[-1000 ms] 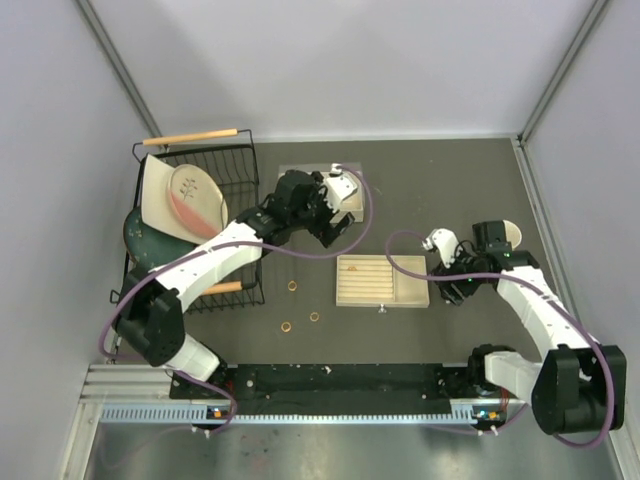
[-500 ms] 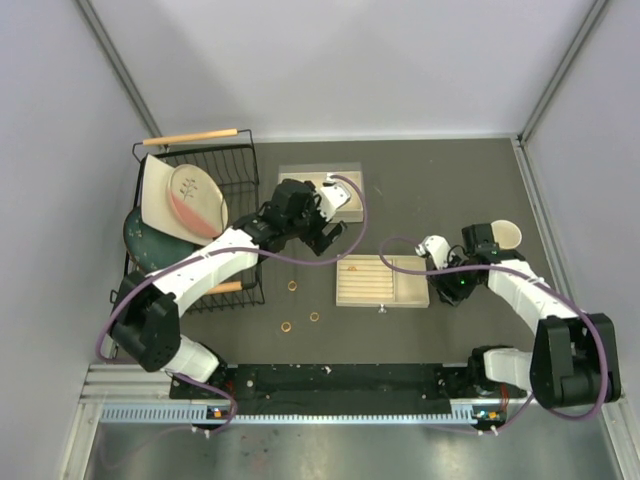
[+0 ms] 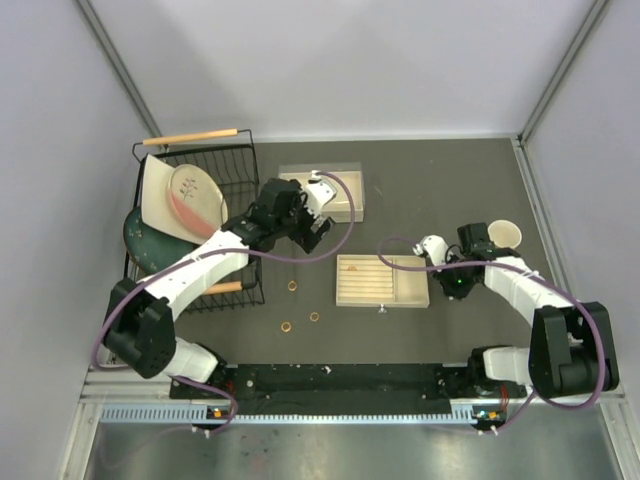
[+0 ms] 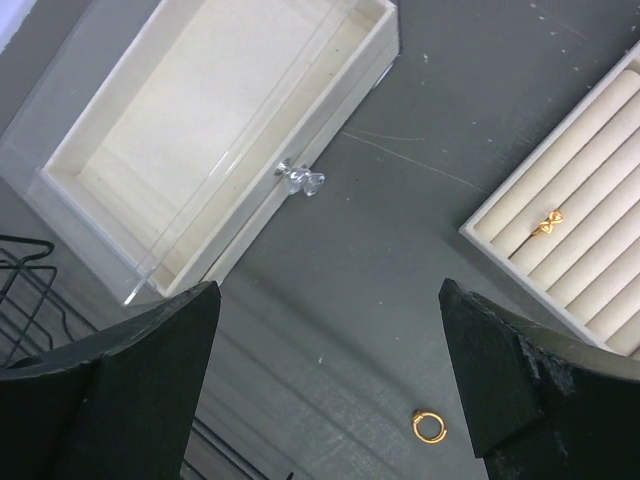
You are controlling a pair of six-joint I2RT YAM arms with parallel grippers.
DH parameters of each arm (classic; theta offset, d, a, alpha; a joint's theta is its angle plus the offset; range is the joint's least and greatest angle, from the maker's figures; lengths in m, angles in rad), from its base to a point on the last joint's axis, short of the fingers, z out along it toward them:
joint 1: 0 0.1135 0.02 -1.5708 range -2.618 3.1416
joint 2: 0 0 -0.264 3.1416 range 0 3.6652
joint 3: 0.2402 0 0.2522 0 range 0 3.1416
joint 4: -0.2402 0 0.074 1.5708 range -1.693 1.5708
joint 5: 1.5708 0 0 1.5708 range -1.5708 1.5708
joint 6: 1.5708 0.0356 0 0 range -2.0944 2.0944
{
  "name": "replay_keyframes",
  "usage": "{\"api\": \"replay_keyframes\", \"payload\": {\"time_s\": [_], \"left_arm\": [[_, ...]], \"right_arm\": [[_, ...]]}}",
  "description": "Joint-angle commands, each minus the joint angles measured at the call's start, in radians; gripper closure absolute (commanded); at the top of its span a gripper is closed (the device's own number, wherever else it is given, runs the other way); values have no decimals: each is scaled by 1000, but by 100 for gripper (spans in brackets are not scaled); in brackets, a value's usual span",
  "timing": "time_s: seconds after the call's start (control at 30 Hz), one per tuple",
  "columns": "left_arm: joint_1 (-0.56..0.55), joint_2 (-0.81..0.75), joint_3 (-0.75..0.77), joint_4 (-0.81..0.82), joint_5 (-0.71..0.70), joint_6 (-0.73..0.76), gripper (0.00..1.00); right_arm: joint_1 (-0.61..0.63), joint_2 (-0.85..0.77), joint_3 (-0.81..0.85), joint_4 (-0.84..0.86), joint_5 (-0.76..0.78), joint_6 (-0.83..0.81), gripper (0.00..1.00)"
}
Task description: Organize the mixed jewelry
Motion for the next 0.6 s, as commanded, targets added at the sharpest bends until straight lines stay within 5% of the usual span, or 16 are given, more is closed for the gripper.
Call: {"api": "replay_keyframes", "payload": {"time_s": [0.0, 0.23, 0.57], "left_arm": [[43, -50, -18, 56, 19, -15, 3], [188, -75, -20, 59, 83, -67, 3], [274, -144, -35, 59, 125, -101, 3]], "right_arm": [[14, -30, 25, 11, 34, 20, 100], [44, -113, 160, -113, 16, 55, 100], [299, -96, 280, -176, 64, 144, 100]]}}
